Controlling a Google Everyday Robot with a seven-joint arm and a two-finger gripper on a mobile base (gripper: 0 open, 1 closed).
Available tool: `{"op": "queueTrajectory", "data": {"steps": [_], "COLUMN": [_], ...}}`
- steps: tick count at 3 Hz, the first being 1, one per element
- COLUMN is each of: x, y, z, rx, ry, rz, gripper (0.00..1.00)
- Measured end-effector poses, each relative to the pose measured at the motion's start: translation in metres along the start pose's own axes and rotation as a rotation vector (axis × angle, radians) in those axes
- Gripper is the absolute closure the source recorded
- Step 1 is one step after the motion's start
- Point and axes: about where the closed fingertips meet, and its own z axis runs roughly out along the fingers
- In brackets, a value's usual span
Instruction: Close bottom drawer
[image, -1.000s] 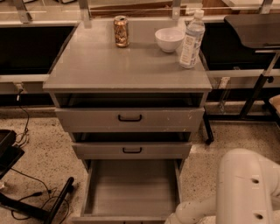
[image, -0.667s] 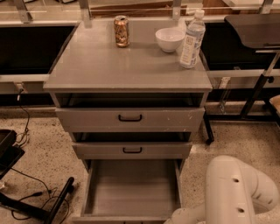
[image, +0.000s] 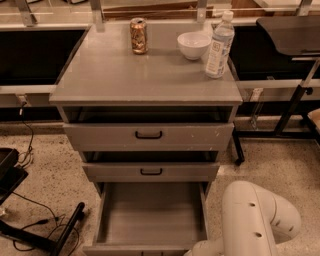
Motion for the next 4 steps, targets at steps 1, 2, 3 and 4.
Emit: {"op": "queueTrajectory", "data": {"steps": [1, 2, 3, 4], "x": [-0.009, -0.025, -0.048, -0.095], "y": [-0.008, -0.020, -0.035, -0.060], "z": [-0.001, -0.007, -0.018, -0.036], "rx": [0.027, 0.060, 0.098, 0.156], "ry": [-0.011, -0.031, -0.056, -0.100], "rz": [-0.020, -0.048, -0.082, -0.141], "gripper": [1.00, 1.00, 1.00, 1.00]}}
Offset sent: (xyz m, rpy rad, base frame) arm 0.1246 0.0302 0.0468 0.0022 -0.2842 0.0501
